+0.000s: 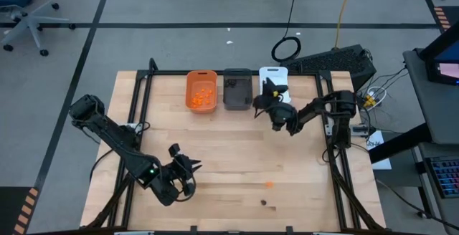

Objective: Sort Halloween decoration
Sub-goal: Put the white bone toy into the white bin

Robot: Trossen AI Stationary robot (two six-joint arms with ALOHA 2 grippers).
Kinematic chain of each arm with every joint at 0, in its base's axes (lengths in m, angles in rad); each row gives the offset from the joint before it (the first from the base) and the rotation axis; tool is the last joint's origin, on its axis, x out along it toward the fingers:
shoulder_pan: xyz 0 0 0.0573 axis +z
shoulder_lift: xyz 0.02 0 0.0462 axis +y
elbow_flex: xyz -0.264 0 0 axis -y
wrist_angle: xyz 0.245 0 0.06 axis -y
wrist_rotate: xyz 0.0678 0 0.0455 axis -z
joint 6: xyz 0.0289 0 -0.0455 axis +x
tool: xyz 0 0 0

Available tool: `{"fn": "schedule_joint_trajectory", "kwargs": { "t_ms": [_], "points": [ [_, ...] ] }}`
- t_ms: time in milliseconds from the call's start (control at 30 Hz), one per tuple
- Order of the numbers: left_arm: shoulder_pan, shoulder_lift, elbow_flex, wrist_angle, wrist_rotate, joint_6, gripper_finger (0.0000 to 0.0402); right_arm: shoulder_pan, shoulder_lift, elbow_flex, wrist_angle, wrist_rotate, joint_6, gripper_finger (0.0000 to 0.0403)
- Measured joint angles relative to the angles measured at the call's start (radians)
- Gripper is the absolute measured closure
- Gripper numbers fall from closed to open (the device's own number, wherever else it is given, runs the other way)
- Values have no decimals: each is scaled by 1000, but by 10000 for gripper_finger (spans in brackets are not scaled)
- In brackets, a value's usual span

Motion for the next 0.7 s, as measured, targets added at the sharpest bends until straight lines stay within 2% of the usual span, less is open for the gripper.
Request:
{"fn": "schedule_joint_trajectory", "kwargs": {
  "t_ms": [433, 700],
  "points": [
    [45, -69, 0, 7, -22, 5, 336, -16, -32, -107, 26, 16, 544, 316],
    [44, -90, 1, 15, -22, 4, 336, -16, -45, -116, -108, 58, 967, 316]
  ]
}}
